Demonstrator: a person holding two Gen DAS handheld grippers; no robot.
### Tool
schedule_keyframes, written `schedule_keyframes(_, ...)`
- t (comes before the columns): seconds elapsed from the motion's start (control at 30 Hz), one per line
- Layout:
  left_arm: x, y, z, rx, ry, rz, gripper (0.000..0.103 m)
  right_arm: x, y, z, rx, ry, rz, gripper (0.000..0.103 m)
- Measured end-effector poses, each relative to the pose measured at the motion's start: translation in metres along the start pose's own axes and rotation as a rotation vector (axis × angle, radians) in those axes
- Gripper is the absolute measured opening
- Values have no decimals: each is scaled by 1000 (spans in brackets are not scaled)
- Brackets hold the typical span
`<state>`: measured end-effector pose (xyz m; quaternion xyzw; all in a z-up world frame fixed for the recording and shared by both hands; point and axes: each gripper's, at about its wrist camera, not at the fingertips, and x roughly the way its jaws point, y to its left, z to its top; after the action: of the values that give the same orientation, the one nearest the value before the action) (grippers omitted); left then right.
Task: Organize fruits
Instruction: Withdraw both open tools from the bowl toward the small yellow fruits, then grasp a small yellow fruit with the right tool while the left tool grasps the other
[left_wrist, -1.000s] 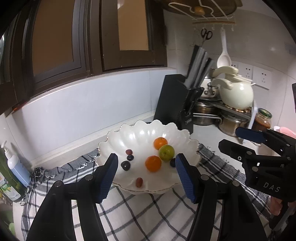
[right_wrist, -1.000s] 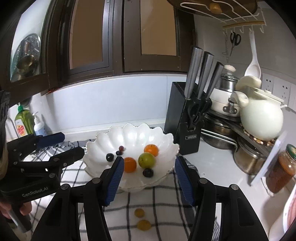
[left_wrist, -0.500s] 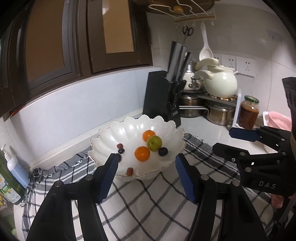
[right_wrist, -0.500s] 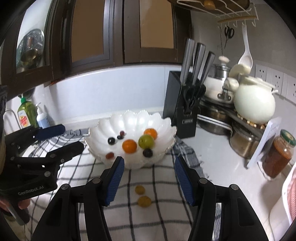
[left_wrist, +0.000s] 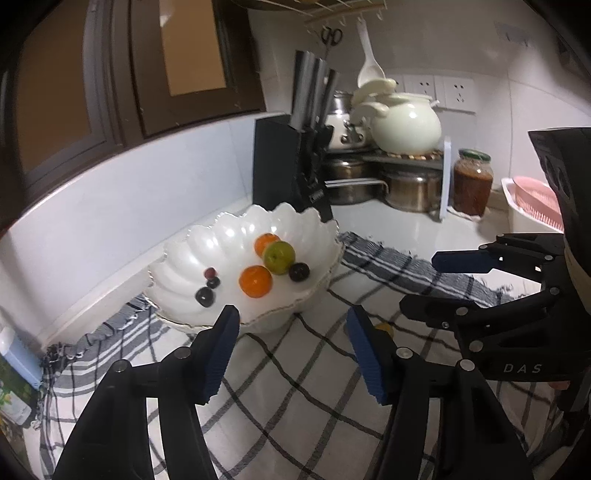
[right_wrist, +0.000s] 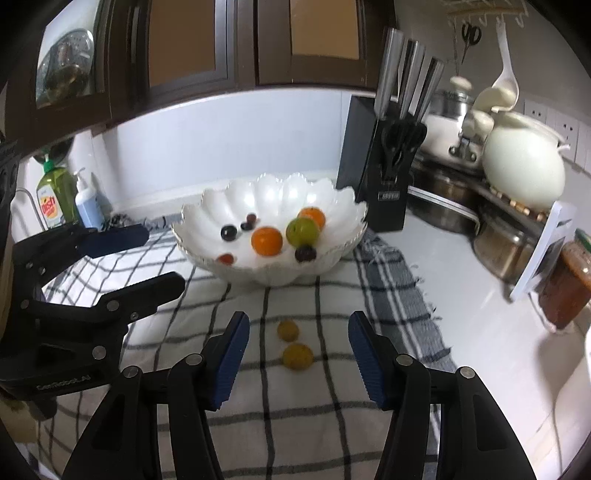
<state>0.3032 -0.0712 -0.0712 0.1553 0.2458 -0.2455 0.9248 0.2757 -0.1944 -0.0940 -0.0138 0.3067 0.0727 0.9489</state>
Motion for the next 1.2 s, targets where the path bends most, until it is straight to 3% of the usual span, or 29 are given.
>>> schedule_keyframes(0.33, 35, -9, -11, 83, 53, -82, 47, 25, -3, -13, 18, 78, 3, 47)
schedule_keyframes(0.83, 81, -29, -22, 284, 101, -230, 33, 56, -3, -23, 9, 154, 30, 42)
schedule_keyframes(1.2, 100, -37, -21, 383, 122, -313, 30, 71, -5, -24, 8, 184, 44, 38)
